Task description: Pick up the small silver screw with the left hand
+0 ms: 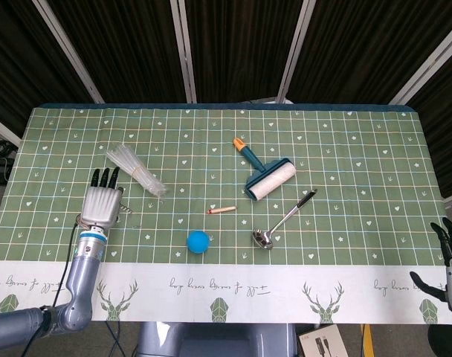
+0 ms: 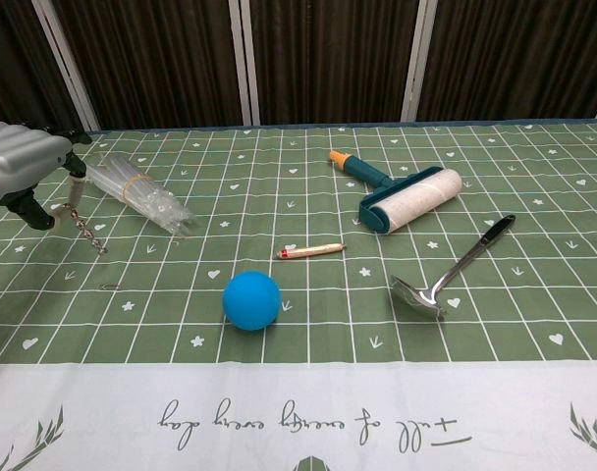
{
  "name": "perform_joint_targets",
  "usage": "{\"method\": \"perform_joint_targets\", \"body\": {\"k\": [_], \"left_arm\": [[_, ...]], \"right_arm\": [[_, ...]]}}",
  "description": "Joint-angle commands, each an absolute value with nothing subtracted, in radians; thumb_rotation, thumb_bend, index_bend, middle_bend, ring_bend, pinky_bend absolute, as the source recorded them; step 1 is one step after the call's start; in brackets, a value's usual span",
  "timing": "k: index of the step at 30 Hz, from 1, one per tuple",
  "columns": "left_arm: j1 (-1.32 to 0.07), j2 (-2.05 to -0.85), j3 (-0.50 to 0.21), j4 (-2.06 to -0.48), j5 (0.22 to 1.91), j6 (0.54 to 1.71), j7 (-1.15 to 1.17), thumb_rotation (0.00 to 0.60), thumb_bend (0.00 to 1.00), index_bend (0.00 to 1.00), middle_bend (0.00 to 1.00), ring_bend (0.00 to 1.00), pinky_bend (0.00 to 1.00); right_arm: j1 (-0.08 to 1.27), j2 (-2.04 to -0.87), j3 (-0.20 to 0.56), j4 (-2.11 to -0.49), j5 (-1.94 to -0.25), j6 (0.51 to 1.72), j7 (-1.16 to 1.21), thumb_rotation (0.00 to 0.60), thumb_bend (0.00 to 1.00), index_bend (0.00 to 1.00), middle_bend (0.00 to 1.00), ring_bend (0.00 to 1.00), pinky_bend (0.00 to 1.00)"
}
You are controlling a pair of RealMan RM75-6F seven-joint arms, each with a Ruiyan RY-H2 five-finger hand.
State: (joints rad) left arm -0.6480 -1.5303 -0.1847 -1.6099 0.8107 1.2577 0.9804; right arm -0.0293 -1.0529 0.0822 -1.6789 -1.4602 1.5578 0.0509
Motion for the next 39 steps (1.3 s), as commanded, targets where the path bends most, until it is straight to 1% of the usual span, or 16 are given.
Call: {"method": "perform_joint_targets", "body": {"k": [1, 15, 17, 24, 39], "left_arm": [[-0.651, -1.527, -0.175, -1.628, 0.821, 1.264, 0.982, 0.600, 0.45, 0.57, 0.00, 0.00, 0.00], [-0.654, -1.526, -0.117, -1.721, 0.881, 1.285, 0.986, 0.600, 0.45, 0.57, 0.00, 0.00, 0.00], [-0.652, -1.525, -0.099, -1.741, 0.896, 1.288, 0.989, 0.600, 0.45, 0.57, 0.00, 0.00, 0.00], [-0.639, -1.505, -0.076, -1.765, 0.914, 1.308, 0.990, 0.600, 0.45, 0.57, 0.00, 0.00, 0.00], [-0.633, -1.497, -0.071, -1.723, 0.902, 1.293, 0.964, 0.600, 0.45, 0.57, 0.00, 0.00, 0.00]], "right_arm": [[-0.028, -1.054, 0.083, -1.678, -1.460, 1.556, 0.050, 0.600, 0.08, 0.07, 0.00, 0.00, 0.09], [-0.030, -1.055, 0.085, -1.679, -1.456, 1.560, 0.045, 0.600, 0.08, 0.07, 0.00, 0.00, 0.09], [-0.030, -1.055, 0.084, -1.679, -1.456, 1.559, 0.042, 0.600, 0.08, 0.07, 0.00, 0.00, 0.09], [-0.031, -1.055, 0.084, -1.680, -1.457, 1.562, 0.044, 0.600, 0.08, 0.07, 0.00, 0.00, 0.09], [-0.033, -1.053, 0.083, -1.682, -1.457, 1.563, 0.042, 0.600, 0.08, 0.07, 0.00, 0.00, 0.09]]}}
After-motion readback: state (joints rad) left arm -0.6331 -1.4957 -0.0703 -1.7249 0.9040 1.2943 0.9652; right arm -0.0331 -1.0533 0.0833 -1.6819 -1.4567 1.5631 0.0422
